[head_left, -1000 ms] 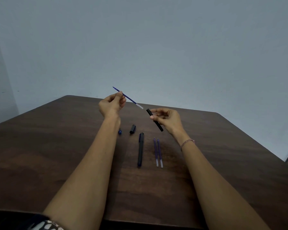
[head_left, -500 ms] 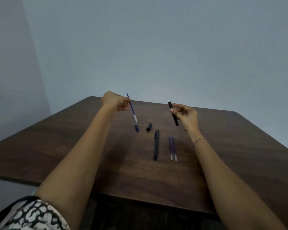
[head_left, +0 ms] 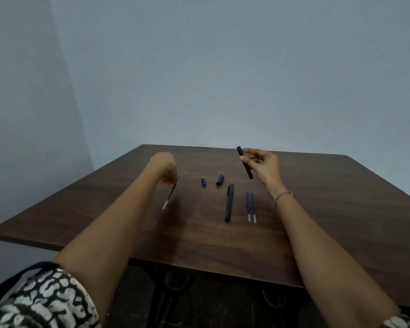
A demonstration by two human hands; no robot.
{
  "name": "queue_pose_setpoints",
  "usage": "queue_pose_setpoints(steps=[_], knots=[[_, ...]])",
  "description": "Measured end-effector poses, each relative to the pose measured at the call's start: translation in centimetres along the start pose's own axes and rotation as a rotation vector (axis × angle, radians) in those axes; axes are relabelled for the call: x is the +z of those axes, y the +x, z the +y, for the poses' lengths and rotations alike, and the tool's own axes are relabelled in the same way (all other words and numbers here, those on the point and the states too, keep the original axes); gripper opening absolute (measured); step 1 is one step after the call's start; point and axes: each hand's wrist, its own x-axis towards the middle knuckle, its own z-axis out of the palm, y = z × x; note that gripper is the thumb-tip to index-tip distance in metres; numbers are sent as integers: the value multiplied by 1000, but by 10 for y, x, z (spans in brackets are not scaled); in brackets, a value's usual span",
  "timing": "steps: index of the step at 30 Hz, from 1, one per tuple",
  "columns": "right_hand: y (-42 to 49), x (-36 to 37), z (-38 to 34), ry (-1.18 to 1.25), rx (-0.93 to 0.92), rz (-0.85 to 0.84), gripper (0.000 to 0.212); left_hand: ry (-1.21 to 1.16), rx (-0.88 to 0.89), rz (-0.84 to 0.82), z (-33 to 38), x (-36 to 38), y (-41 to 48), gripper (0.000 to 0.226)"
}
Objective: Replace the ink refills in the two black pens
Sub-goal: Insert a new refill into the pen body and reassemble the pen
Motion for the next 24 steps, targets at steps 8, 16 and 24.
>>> queue_pose_setpoints(steps=[8, 16, 24], knots=[[2, 0, 3, 5, 11, 5, 34, 142, -1, -8, -3, 9, 5, 23], [4, 1, 5, -11, 7, -2, 36, 98, 46, 36, 4, 3, 6, 20], [4, 6, 6, 26, -8, -5, 37, -464, 339, 98, 68, 17, 2, 27]])
